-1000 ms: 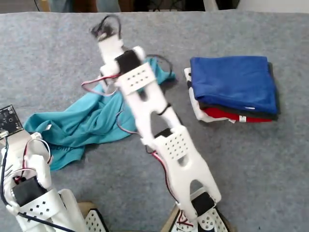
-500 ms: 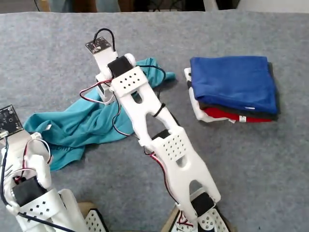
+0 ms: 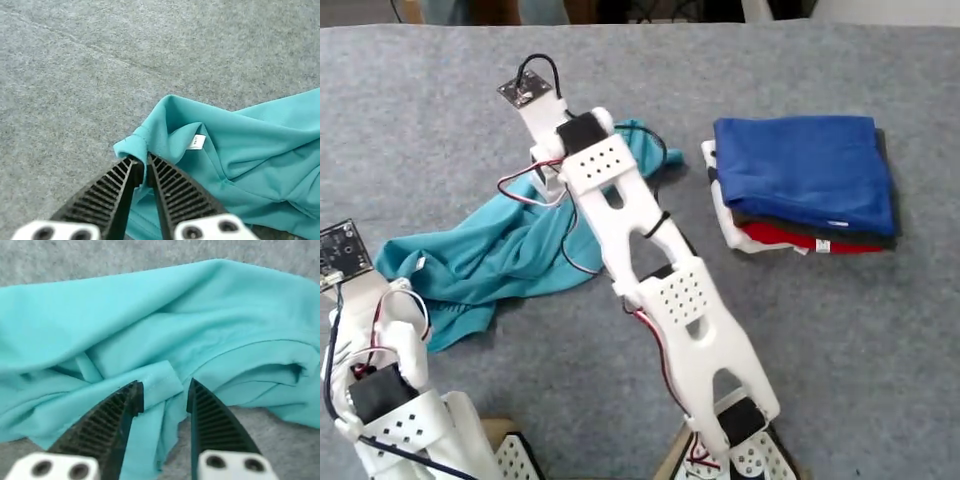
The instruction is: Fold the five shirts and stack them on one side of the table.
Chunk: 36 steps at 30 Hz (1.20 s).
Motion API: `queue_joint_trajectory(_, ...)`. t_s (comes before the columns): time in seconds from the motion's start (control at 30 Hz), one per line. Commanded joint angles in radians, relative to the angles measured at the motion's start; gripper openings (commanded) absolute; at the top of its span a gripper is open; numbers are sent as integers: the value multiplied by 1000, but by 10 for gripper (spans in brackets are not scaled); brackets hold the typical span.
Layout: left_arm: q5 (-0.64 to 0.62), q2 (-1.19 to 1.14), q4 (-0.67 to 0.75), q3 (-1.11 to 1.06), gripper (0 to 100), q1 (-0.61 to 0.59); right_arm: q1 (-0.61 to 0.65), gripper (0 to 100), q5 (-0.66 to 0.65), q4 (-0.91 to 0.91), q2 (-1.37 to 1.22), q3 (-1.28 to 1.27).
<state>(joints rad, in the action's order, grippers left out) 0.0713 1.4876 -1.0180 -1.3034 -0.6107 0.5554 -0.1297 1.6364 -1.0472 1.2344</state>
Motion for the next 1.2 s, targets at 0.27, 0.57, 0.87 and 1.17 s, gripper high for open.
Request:
queue_joint_trajectory(0.27,-8,12,11,13,29,8,-6,152,-109,-5,-54,56)
queue_joint_trajectory(0.57,-8,12,11,13,29,8,12,148,-109,55,-58,54)
queue_joint_trajectory(0.87,-8,12,11,13,29,8,21,111,-137,97,-58,54)
queue_joint_trajectory(1.17,-8,12,11,13,29,5,21,15,-137,95,-51,56)
